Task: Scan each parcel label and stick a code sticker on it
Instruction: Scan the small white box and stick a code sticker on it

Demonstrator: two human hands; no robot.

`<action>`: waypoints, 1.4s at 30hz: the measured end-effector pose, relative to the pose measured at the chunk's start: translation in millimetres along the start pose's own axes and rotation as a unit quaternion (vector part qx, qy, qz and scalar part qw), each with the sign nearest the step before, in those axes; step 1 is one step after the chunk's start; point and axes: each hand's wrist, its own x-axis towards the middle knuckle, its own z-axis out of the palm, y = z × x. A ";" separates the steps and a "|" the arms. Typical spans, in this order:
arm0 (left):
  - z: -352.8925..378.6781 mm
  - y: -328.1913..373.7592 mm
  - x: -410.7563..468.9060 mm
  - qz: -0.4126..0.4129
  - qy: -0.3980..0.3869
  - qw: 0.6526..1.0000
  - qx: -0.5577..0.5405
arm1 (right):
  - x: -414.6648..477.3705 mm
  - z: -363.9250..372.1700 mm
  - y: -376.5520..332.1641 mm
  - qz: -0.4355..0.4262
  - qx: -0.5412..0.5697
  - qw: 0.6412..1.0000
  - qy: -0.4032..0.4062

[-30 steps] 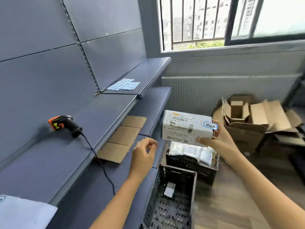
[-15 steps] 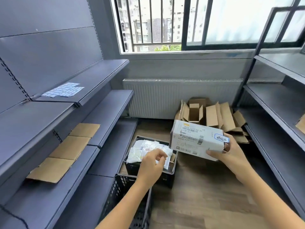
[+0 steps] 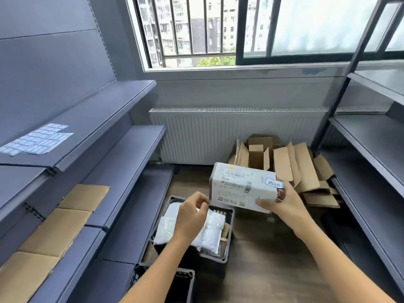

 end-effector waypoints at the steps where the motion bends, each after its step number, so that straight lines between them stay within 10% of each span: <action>1: -2.1 -4.3 18.4 -0.009 0.008 1.000 -0.003 | 18.4 3.8 -2.0 0.000 -0.004 1.000 -0.002; 17: -30.8 -57.9 188.6 -0.064 -0.055 0.996 -0.023 | 229.7 66.3 -3.4 -0.015 -0.044 0.972 -0.230; 28: -19.5 -95.5 206.8 -0.243 0.139 0.957 -0.070 | 362.3 152.9 3.4 0.000 -0.064 0.871 -0.487; 42: 59.7 -174.9 147.5 -0.474 0.422 0.746 -0.201 | 348.7 228.9 108.3 0.111 -0.217 0.822 -0.515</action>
